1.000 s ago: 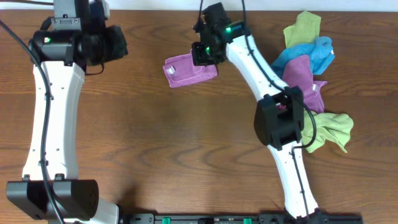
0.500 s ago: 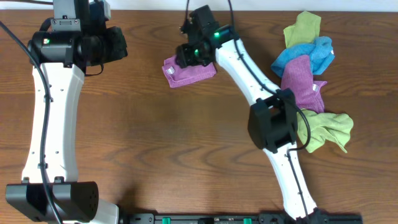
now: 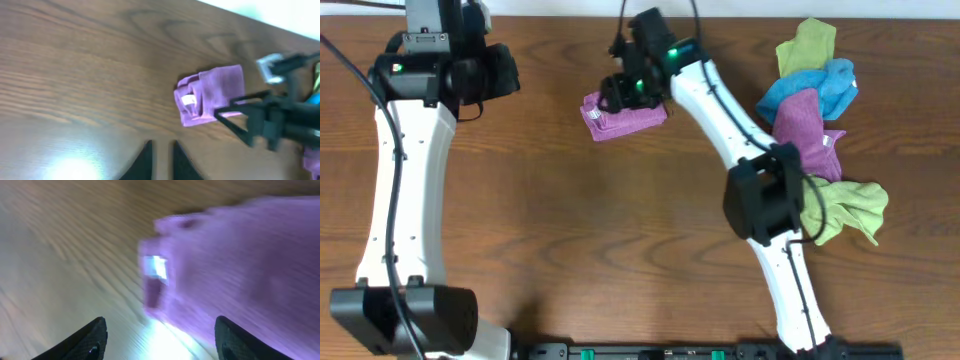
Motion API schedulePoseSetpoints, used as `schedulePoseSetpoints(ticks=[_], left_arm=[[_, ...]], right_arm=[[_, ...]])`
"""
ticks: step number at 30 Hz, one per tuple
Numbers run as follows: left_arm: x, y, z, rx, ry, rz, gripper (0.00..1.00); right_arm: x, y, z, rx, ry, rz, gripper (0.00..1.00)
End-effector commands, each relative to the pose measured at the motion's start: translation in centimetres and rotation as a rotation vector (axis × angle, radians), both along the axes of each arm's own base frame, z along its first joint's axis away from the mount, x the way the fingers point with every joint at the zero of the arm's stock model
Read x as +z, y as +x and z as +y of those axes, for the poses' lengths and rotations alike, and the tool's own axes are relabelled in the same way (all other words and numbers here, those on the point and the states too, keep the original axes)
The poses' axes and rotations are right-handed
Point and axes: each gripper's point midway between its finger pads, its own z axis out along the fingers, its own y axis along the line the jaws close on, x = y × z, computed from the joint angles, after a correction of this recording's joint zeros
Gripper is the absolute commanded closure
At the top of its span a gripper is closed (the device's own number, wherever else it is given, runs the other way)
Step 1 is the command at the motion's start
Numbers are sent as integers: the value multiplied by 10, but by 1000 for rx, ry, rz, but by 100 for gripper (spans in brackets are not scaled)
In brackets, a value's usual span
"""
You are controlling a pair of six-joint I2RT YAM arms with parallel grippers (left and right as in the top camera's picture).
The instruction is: Fold the cloth
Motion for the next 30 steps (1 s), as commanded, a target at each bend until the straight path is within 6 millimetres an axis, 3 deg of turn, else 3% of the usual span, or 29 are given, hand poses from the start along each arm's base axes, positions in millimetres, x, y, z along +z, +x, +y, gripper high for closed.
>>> schedulePoseSetpoints(ticks=[1,2,4,5,7,13,16,20,22,30], left_arm=[[-53,5,-19,-77,-116,103,60],[-65,7,-27,-103,-159,119,42],[-83,11,-40,-144,-228,145,29],[-89,13,-46,-162,-261,156,27],[-104,20,-55,-190,-318,175,18],[-154,42,-76,-227,-403,210,14],[-165,50,-90,-234,-442,209,12],[-180,55,-106,-258,-433,209,2],[-188,56,-111,-266,-431,217,4],[-212,55,-109,-222,-423,268,5]], right_arm=[[57,15,-35,-47,-108,-163,33],[55,16,-46,-71,-158,-165,39],[49,15,-63,-90,-219,-152,90],[45,15,-68,-96,-231,-137,99],[36,16,-79,-115,-262,-114,99],[14,39,-109,-199,-349,-134,99],[4,48,-118,-230,-370,-141,99],[-17,56,-127,-268,-373,-113,99],[-23,58,-128,-285,-366,-103,99],[-42,61,-127,-282,-372,-91,99]])
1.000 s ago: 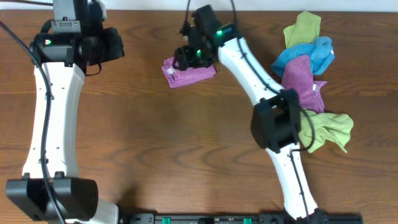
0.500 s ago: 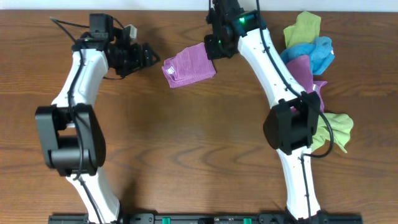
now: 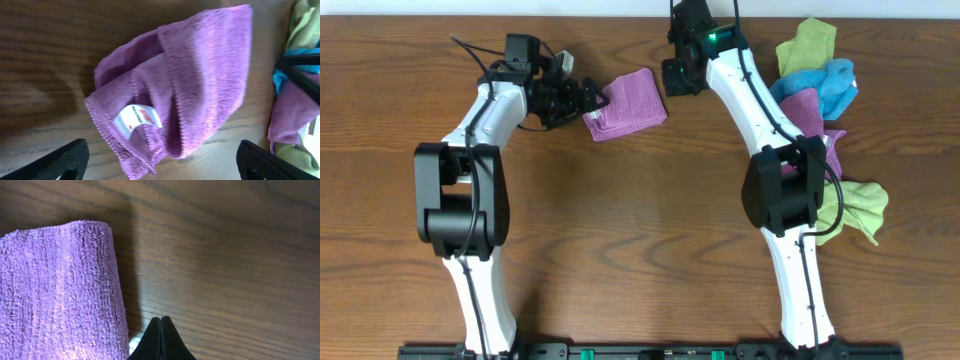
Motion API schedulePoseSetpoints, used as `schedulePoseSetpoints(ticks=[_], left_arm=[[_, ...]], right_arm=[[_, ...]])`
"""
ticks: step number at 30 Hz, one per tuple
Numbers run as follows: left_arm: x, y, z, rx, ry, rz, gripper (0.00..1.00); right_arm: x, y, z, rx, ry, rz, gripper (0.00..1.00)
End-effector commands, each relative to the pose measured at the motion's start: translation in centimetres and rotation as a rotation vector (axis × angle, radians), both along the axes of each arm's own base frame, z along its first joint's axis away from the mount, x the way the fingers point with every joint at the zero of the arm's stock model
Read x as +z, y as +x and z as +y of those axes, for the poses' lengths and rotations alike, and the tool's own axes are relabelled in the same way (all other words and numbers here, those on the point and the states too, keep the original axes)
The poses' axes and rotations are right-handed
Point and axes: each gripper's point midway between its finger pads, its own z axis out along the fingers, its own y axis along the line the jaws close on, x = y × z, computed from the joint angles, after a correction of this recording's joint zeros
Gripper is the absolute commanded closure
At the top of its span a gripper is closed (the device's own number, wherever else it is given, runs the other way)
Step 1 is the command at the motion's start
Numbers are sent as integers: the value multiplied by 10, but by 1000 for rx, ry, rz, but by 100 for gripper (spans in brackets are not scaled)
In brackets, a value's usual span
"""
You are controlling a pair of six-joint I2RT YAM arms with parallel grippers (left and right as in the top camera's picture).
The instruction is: Fold the cloth
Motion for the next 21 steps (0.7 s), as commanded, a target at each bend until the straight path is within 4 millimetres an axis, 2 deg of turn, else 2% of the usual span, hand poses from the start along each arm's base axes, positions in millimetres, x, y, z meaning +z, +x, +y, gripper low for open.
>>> schedulePoseSetpoints(ticks=[1,15,21], left_arm=[[-8,2,5,21,18,15,5],[-18,2,10,45,49,38,5],[-30,2,1,60,-24,85,5]], right_arm=[[-21,1,-5,-27,-16,29,99],[-49,0,0,-23,0,67,99],[-56,-1,8,-19,26,78,99]])
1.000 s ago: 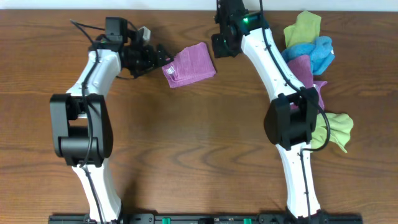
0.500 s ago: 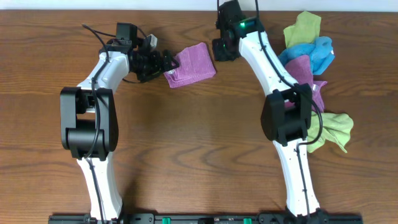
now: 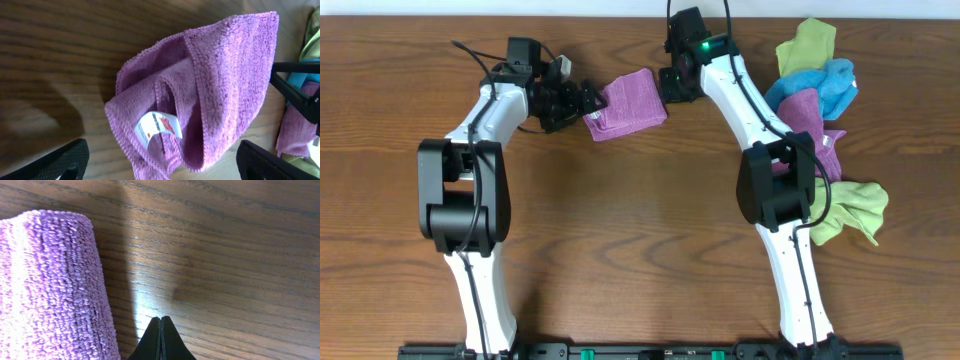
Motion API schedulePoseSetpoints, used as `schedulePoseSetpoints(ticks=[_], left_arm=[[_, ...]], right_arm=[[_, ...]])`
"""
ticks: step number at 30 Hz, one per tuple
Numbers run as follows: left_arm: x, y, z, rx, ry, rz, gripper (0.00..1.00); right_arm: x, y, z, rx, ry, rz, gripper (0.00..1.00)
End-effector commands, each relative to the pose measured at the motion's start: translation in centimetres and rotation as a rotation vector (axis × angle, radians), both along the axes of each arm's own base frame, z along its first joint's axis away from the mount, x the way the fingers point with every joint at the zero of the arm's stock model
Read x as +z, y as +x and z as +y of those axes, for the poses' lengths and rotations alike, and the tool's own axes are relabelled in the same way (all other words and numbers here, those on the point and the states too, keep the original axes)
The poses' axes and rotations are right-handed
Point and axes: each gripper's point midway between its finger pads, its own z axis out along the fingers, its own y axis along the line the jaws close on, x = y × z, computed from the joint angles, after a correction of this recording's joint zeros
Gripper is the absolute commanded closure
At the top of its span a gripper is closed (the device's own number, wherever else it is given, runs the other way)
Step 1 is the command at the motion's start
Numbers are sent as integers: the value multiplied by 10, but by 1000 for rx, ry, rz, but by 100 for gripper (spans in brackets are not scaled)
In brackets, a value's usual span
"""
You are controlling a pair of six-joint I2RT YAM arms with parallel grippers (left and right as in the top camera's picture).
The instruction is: Fold the cloth
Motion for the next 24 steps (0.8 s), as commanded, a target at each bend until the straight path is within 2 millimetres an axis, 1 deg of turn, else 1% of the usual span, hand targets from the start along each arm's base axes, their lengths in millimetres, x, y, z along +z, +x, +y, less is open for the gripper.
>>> schedulePoseSetpoints(ticks=[1,7,11,14,19,24], left_arm=[[-17,-1,-3,27,-43,60,5],[-18,3,-7,45,-75,67,5],[-18,3,-9,48,-79,70,5],[-18,1,-15,39,-79,73,5],[-17,-1,-28,18,-77,68,5],[-18,-1,-31,17,-71,67,5]], right_arm=[[-20,-3,3,-10,9,39,99],[-25,-4,15,8,20,32,99],[-24,-4,24,19,42,24,99],[-23,-5,36,41,74,22,99],[-23,-12,51,69,75,24,99],[-23,-14,54,74,74,27,99]])
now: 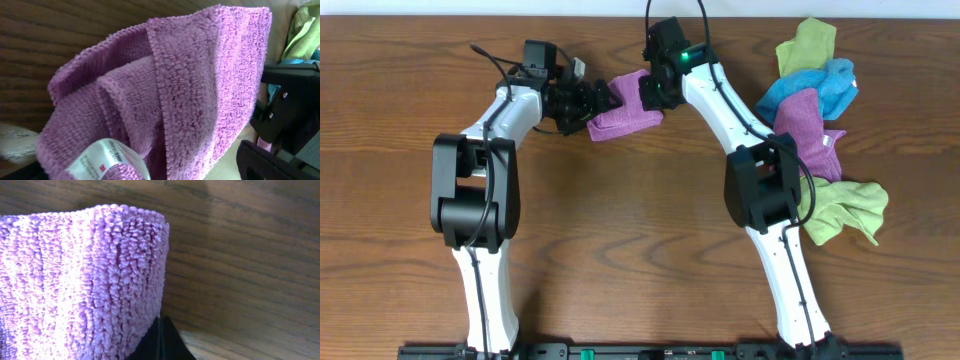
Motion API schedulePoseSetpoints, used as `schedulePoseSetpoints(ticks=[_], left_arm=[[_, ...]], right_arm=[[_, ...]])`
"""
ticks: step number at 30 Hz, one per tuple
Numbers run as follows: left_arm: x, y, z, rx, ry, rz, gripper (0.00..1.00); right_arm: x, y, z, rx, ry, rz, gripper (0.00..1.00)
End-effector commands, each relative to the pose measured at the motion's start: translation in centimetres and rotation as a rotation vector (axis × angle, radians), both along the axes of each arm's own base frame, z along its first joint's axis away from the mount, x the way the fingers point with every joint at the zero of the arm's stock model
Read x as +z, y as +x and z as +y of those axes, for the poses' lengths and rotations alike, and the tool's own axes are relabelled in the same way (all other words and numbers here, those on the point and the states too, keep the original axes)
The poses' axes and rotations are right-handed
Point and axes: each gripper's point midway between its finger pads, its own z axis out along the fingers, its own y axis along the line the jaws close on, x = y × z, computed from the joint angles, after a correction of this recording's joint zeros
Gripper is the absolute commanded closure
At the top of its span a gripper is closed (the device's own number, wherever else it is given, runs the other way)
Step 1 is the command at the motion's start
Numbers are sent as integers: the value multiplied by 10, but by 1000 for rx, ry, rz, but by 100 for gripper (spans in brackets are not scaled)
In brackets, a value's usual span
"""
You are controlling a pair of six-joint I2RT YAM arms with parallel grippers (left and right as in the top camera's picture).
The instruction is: Fold the cloth
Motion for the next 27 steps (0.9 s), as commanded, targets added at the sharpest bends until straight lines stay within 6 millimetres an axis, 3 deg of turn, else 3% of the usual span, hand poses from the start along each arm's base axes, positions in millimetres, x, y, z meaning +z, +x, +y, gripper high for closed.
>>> schedulePoseSetpoints(ticks=[1,6,7,8,15,24,27], left_arm=[[-15,-1,2,13,11,35,5],[-17,-1,4,20,26,37,0],[-17,-1,4,21,29,37,10],[-18,-1,4,21,30,37,13],[-40,-7,2,29,14,103,27],[-43,-2,-1,17,-7,77,94],[-33,7,-2,13,-49,30,94]], right_arm=[[-8,-4,6,2,11,23,99],[-9,-3,1,-6,9,27,99],[-9,-3,1,-6,9,27,99],[-9,-3,1,-6,9,27,99],[-9,-3,1,-6,9,29,98],[-9,-4,-1,-9,7,34,99],[-8,-6,-4,-12,1,45,99]])
